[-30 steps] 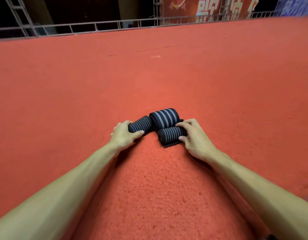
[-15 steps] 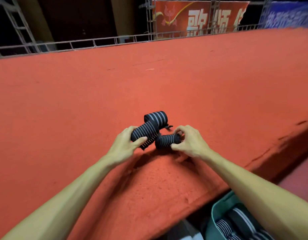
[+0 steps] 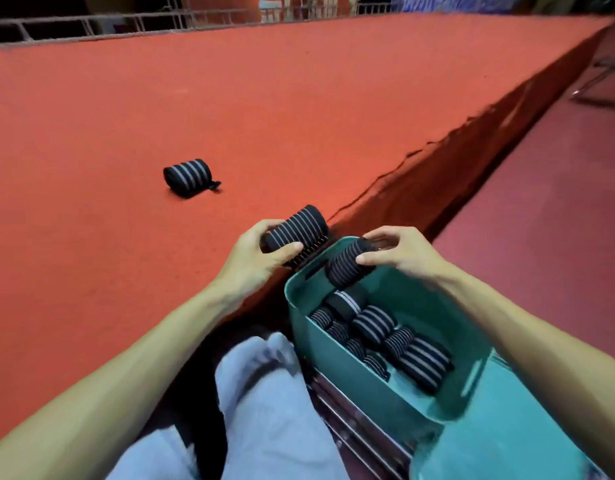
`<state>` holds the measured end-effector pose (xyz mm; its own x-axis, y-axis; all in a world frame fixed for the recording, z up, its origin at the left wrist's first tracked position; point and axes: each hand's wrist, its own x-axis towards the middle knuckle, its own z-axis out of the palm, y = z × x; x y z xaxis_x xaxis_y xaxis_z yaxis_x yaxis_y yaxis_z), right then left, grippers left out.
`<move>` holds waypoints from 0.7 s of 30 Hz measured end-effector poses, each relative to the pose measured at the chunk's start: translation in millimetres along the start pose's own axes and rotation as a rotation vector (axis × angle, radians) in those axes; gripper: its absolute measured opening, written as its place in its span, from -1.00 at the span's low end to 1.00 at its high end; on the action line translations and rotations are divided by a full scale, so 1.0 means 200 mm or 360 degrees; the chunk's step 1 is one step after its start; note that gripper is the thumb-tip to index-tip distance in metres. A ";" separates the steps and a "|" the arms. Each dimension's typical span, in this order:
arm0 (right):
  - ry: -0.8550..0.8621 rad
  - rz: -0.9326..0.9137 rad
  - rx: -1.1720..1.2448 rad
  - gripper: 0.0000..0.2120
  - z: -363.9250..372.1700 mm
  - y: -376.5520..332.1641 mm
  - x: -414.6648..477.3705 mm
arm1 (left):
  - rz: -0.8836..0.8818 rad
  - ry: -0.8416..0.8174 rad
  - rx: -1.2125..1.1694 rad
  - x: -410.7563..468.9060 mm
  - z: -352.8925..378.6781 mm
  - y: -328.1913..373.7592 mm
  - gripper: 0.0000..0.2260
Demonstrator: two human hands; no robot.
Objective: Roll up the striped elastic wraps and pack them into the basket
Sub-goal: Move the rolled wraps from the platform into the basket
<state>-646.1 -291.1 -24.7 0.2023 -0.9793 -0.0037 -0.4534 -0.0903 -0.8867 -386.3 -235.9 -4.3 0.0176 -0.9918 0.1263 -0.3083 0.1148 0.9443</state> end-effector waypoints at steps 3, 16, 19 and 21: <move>-0.0111 0.0244 -0.0008 -0.66 -0.12 0.23 -0.15 | 0.0067 -0.0174 0.0096 0.00 0.23 -0.04 -0.74; -0.1164 0.0826 -0.1053 -0.57 0.16 0.72 -0.20 | -0.0118 -0.0438 0.0178 0.05 0.56 -0.19 -0.71; -0.1193 0.0813 -0.1257 -0.60 0.23 0.79 -0.19 | -0.0141 -0.0394 0.0178 0.07 0.53 -0.20 -0.71; -0.1205 0.0783 -0.1348 -0.61 0.26 0.82 -0.21 | -0.0154 -0.0383 0.0134 0.07 0.51 -0.21 -0.72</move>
<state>-684.1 -256.5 -193.2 0.1748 -0.6165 -0.7677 -0.9846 -0.1072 -0.1381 -470.6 -260.8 -74.3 -0.1724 -0.9838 -0.0487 -0.3944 0.0237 0.9186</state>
